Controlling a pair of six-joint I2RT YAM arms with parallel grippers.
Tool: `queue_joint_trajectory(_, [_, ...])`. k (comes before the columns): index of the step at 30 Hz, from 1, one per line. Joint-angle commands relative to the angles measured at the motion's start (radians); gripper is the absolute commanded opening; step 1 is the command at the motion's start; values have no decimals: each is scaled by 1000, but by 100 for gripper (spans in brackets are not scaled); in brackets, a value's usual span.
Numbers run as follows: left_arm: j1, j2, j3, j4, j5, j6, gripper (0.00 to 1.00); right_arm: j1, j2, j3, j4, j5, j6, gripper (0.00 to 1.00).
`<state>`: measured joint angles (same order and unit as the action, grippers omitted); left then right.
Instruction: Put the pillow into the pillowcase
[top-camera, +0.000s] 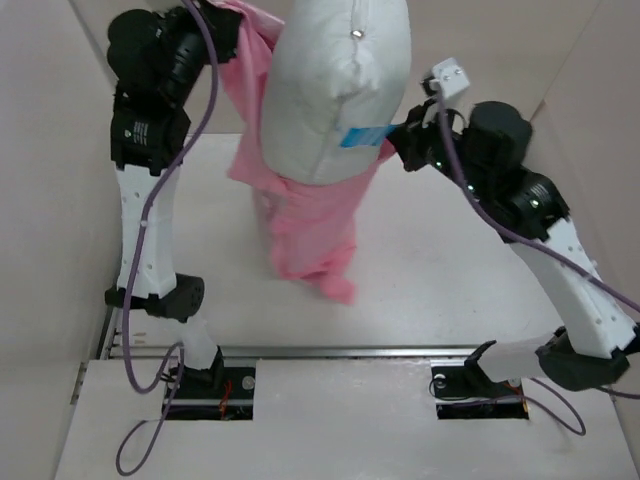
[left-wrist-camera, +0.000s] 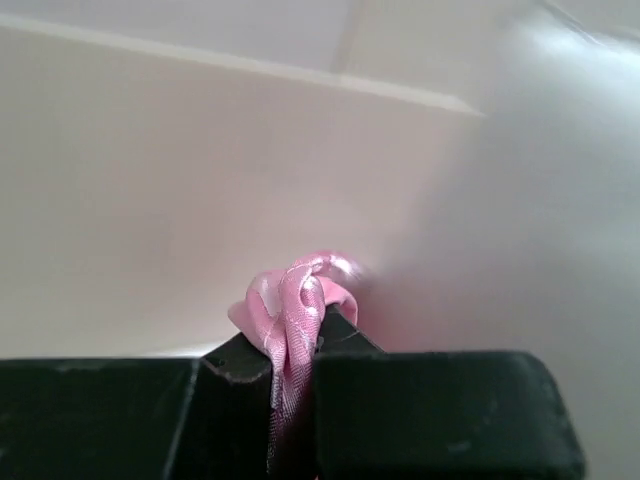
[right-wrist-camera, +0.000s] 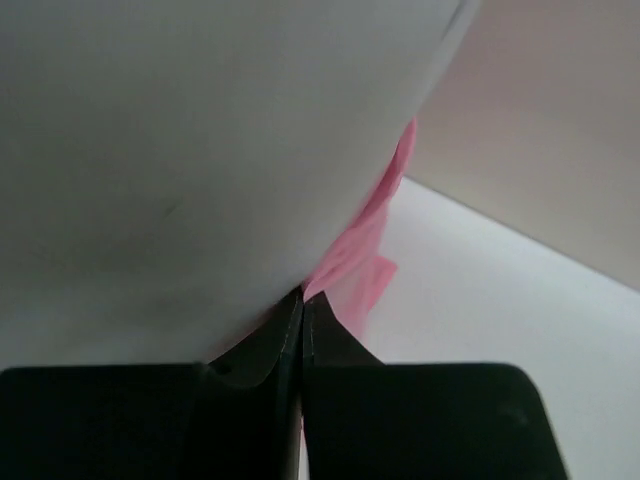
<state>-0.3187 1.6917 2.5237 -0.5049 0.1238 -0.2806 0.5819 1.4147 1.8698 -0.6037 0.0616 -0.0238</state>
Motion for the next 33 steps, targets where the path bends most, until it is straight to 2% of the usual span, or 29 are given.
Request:
queue_joint_trajectory(1, [179, 56, 155, 100, 64, -126, 0, 61, -166, 58, 369, 52, -27, 0])
queue_joint_trajectory(3, [107, -112, -74, 228, 292, -80, 0, 15, 60, 272, 285, 287, -27, 0])
queue_joint_trajectory(4, [61, -195, -353, 312, 313, -63, 0, -55, 170, 603, 224, 469, -27, 0])
queue_joint_trajectory(5, [17, -272, -464, 394, 304, -63, 0, -82, 393, 805, 141, 516, -27, 0])
queue_joint_trajectory(6, [-49, -385, -542, 510, 294, -51, 0, -92, 482, 1006, -95, 517, -36, 0])
queue_joint_trajectory(7, [-65, -407, -575, 511, 275, -39, 0, -93, 536, 1167, -198, 374, -36, 0])
queue_joint_trajectory(8, [-65, -408, -530, 511, 260, -25, 0, -93, 550, 1236, -270, 265, -36, 0])
queue_joint_trajectory(9, [-63, -342, -463, 435, 245, -6, 0, -67, 433, 1133, -310, 147, -22, 0])
queue_joint_trajectory(10, [-43, -286, -363, 374, 149, -6, 0, -48, 332, 959, -222, 12, -22, 0])
queue_joint_trajectory(11, [-21, -220, -134, 321, 107, -6, 0, 10, 208, 444, -67, -217, -36, 0])
queue_joint_trajectory(12, [12, -155, -29, 287, 80, -17, 0, 44, -20, 226, 126, -261, -50, 0])
queue_joint_trajectory(13, [91, -48, 59, 237, 79, -50, 0, 77, -80, 94, 350, -238, -65, 0])
queue_joint_trajectory(14, [137, -18, 120, 223, 130, -83, 0, 94, -101, 51, 364, -110, -65, 0])
queue_joint_trajectory(15, [183, -18, 125, 223, 201, -162, 0, 81, -93, 102, 364, -6, -65, 0])
queue_joint_trajectory(16, [234, -68, 71, 268, 364, -178, 0, 61, -27, 153, 354, 103, -44, 0])
queue_joint_trajectory(17, [234, -122, -18, 329, 420, -178, 0, 40, 31, 223, 334, 204, -44, 0])
queue_joint_trajectory(18, [234, -189, -245, 409, 451, -189, 0, -11, 103, 440, 284, 371, -44, 0])
queue_joint_trajectory(19, [225, -313, -352, 493, 461, -189, 0, -26, 254, 569, 207, 427, -33, 0])
queue_joint_trajectory(20, [215, -352, -421, 591, 461, -189, 0, -27, 310, 686, 42, 444, -33, 0])
queue_joint_trajectory(21, [214, -372, -449, 592, 461, -169, 0, -27, 340, 766, -15, 343, -33, 0])
queue_joint_trajectory(23, [205, -322, -410, 509, 398, -150, 0, -27, 260, 688, 1, 195, -33, 0])
queue_joint_trajectory(24, [205, -275, -354, 446, 358, -135, 0, -16, 194, 575, 159, 131, -33, 0])
queue_joint_trajectory(25, [205, -221, -204, 374, 358, -135, 0, -16, 125, 343, 259, 24, -33, 0])
queue_joint_trajectory(26, [205, -131, -142, 311, 358, -123, 0, -16, 25, 274, 338, -2, -33, 0])
queue_joint_trajectory(28, [205, -107, -108, 258, 442, -129, 0, -16, 3, 242, 423, 36, -33, 0])
queue_joint_trajectory(30, [205, -151, -241, 403, 540, -166, 0, -28, 86, 369, 403, 209, -33, 0])
queue_joint_trajectory(31, [195, -174, -288, 454, 657, -193, 0, -28, 152, 462, 362, 330, -33, 0])
queue_joint_trajectory(32, [184, -197, -360, 506, 707, -244, 0, -60, 232, 725, 299, 491, -47, 0])
queue_joint_trajectory(33, [172, -223, -394, 560, 749, -255, 0, -60, 388, 867, 218, 492, -57, 0])
